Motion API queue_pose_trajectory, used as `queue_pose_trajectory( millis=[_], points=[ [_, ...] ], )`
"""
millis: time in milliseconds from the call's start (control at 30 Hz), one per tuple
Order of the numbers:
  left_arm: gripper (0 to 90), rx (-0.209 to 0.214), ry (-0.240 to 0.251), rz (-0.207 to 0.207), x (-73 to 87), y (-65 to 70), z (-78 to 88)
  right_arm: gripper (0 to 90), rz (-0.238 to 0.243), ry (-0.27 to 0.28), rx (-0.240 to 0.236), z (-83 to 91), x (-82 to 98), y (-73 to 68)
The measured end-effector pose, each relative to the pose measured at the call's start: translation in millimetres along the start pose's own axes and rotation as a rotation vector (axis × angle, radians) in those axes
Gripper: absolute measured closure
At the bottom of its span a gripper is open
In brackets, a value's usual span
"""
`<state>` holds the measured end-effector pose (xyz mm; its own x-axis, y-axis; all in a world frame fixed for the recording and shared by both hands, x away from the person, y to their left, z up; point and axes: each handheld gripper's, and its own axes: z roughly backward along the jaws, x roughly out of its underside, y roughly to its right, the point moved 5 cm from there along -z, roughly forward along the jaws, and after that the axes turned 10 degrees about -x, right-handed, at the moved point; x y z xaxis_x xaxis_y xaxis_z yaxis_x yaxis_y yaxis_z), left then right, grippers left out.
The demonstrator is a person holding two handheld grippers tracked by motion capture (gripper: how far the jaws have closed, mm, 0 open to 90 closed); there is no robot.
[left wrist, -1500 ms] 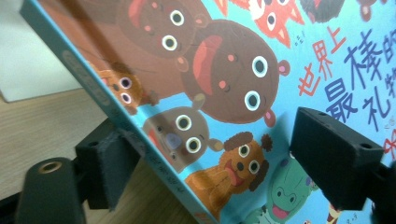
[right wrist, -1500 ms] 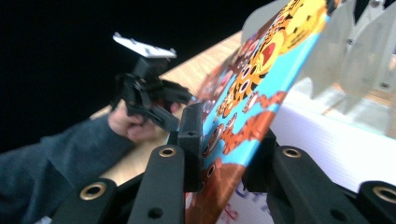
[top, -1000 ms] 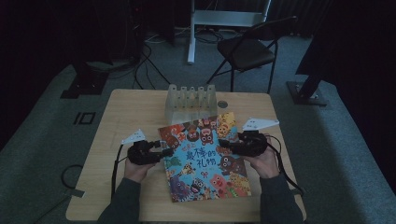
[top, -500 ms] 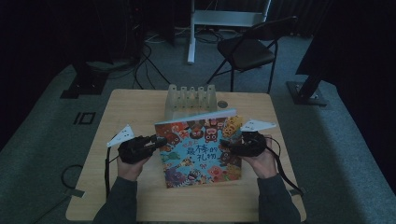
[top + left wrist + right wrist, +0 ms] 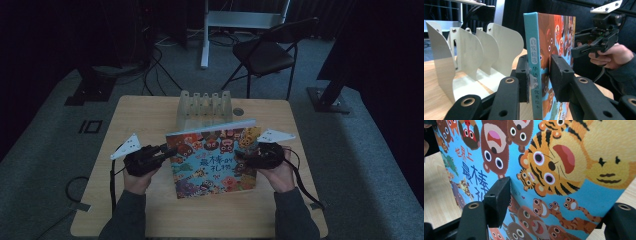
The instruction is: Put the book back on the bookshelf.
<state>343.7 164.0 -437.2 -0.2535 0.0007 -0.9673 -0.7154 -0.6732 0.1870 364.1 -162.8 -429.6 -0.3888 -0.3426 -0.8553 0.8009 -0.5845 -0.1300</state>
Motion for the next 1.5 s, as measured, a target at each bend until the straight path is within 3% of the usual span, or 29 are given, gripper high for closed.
queue_pose_trajectory(
  millis=[400,633,1033,1200,1333,1500],
  points=[
    [71.2,0.025,0.017,-0.023,0.8,8.3,3.9,29.3,0.005,-0.011,0.043,7.7,3.3,-7.3],
    [72.9,0.041,0.028,-0.038,1.5,12.6,6.1,28.5,0.052,-0.051,0.161,16.5,4.4,-7.9],
    [70.2,0.089,0.045,-0.060,3.5,19.6,2.3,29.9,0.033,-0.001,0.136,19.0,7.7,-1.2],
    [57.9,0.115,0.040,-0.047,3.4,22.2,-1.7,33.6,0.039,0.016,0.130,21.9,9.2,-1.1],
    [55.5,0.144,0.023,-0.061,4.1,25.0,-8.8,35.6,0.042,0.033,0.125,23.5,10.7,-0.5],
    [55.4,0.152,0.000,-0.101,3.7,35.2,-19.6,36.0,0.043,0.037,0.127,23.0,11.4,-0.1]
  ],
)
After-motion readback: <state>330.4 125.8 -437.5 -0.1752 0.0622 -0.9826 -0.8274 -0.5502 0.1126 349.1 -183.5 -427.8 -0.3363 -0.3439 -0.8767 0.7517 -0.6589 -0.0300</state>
